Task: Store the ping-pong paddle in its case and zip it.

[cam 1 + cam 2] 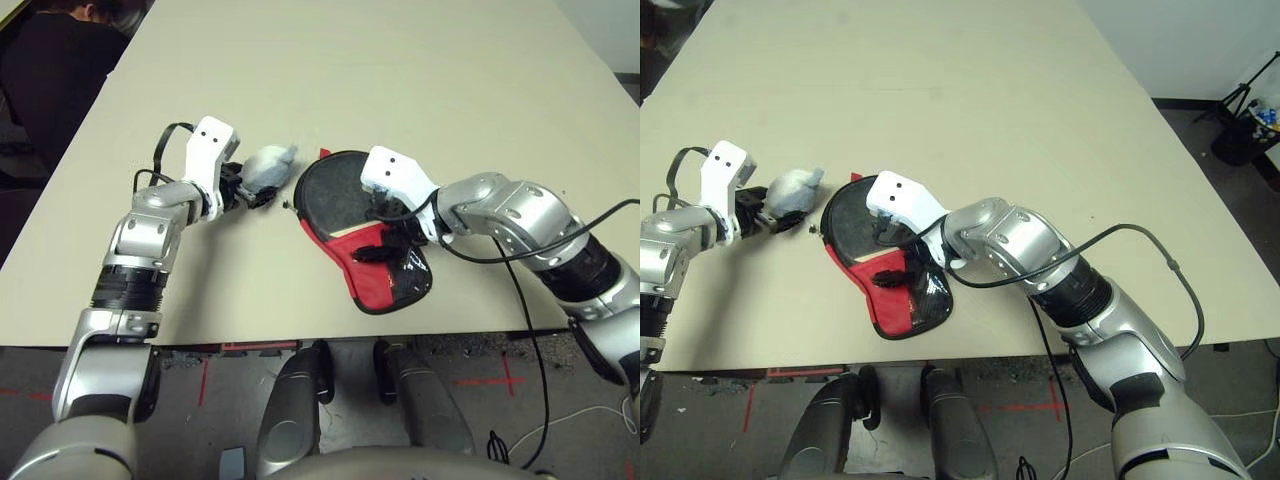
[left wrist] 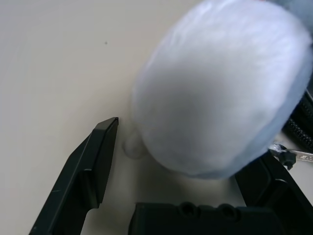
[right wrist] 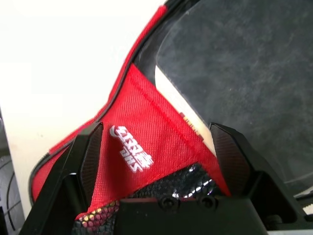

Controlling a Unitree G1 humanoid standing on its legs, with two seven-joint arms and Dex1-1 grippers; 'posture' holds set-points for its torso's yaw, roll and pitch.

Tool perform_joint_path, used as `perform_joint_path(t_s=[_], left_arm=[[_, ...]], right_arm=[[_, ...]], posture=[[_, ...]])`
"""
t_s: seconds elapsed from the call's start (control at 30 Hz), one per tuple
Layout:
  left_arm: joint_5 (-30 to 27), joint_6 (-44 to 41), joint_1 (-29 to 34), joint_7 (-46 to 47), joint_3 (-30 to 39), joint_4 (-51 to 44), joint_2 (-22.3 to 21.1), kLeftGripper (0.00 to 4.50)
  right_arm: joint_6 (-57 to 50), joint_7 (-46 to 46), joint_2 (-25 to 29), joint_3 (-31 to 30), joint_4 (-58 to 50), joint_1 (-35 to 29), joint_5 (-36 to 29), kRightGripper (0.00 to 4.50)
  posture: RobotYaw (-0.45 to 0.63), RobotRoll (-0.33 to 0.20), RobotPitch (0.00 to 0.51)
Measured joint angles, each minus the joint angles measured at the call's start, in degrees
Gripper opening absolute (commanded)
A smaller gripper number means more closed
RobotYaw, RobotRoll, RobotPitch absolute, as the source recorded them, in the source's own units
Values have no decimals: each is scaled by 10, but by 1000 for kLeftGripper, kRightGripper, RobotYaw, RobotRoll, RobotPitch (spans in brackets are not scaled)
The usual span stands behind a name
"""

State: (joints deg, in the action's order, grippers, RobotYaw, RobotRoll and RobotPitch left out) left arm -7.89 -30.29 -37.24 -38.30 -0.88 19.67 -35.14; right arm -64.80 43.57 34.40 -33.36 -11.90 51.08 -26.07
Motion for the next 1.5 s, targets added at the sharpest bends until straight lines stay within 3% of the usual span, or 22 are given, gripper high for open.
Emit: perform_joint_path(t_s=[0.2,0.23,0.3,0.63,0.7,0.97,1.1,1.5], left_arm=[[-6,14,-22,-7,0,33,21,4500],[-6,16,-24,-10,0,35,23,4311],[-7,20,-31,-15,0,40,26,3918],[7,56,-94,-38,-16,112,55,812],[16,77,-116,-40,-23,150,61,455],[78,235,-262,14,-29,421,111,438],[108,295,-315,68,-31,508,150,437],[193,351,-364,180,-52,574,270,437]], right_arm=[[19,12,-9,-8,9,-1,41,4472],[22,14,-11,-8,11,-1,46,4494],[26,18,-14,-8,14,-2,54,4500],[65,38,-21,-10,40,-11,100,4500],[71,41,-21,-12,42,-13,110,4500],[82,50,-29,-13,42,-25,139,4500],[80,50,-33,-13,40,-28,148,4500],[46,43,-63,-4,15,-36,155,4500]], posture=[[-43,0,215],[-43,0,214],[-43,0,213],[-40,0,208],[-42,0,211],[-70,0,225],[-93,0,236],[-255,0,258]])
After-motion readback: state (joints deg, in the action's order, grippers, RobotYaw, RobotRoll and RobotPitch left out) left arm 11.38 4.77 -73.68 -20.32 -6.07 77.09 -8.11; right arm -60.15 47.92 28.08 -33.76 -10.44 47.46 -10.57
